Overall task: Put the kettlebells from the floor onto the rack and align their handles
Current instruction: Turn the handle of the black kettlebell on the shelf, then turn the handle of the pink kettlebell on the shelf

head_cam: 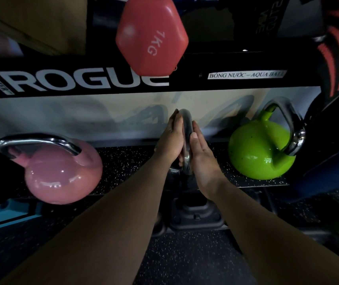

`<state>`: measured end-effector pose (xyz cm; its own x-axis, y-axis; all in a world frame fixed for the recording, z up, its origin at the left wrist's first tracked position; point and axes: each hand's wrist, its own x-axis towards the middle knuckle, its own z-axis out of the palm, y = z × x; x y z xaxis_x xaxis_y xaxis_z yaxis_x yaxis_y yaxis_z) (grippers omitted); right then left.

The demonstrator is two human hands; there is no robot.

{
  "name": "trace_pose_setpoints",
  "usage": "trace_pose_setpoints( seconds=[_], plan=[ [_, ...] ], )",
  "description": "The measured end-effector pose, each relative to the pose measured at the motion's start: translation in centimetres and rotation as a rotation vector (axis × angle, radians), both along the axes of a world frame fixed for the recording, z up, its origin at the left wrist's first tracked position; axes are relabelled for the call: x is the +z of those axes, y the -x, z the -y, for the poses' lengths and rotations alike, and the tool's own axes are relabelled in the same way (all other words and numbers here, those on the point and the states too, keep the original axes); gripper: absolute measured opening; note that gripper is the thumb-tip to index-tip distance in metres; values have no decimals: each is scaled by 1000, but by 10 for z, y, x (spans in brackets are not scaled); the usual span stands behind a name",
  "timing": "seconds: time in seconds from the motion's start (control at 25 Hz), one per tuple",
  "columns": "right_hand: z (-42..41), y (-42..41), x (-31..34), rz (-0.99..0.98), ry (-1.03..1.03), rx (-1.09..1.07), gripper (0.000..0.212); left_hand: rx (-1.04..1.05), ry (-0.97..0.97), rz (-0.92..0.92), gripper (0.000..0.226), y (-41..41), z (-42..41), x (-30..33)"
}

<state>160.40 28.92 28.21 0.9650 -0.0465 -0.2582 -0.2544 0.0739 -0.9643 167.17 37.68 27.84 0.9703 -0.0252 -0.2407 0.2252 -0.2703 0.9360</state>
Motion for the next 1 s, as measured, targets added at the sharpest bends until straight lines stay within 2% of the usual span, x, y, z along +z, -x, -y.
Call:
trace_pose_setpoints(
  seconds=[0.08, 0.16, 0.24, 0.32, 0.4, 0.44, 0.56, 0.68, 0.84, 1.0],
  plan=[
    [2, 1, 6, -25, 65, 39, 44, -20, -8, 15, 57, 0, -2, 1],
    [7, 0, 18, -34, 169, 39, 43, -69, -109, 42, 55, 1, -11, 7],
    [15, -6, 33, 5, 307, 34, 42, -131, -462, 168, 57, -1, -31, 17],
    [15, -11, 51, 48, 546, 70, 45, -176, -822, 337, 55, 8, -65, 25],
    [11, -12, 65, 158, 866, 60, 50, -183, -977, 471, 51, 19, -96, 31],
    [-1, -14, 70, 213, 955, 52, 51, -156, -1013, 510, 50, 23, -114, 36],
    [-69, -21, 80, 277, 933, 118, 53, -6, -1079, 531, 51, 35, -184, 42],
    [-153, -30, 73, 297, 915, 212, 50, 144, -1083, 446, 57, 40, -266, 43],
    [-256, -34, 59, 330, 862, 290, 49, 271, -957, 287, 63, 43, -366, 36],
    [-320, -41, 43, 272, 885, 332, 48, 202, -756, 206, 80, 45, -403, 30]
  ],
)
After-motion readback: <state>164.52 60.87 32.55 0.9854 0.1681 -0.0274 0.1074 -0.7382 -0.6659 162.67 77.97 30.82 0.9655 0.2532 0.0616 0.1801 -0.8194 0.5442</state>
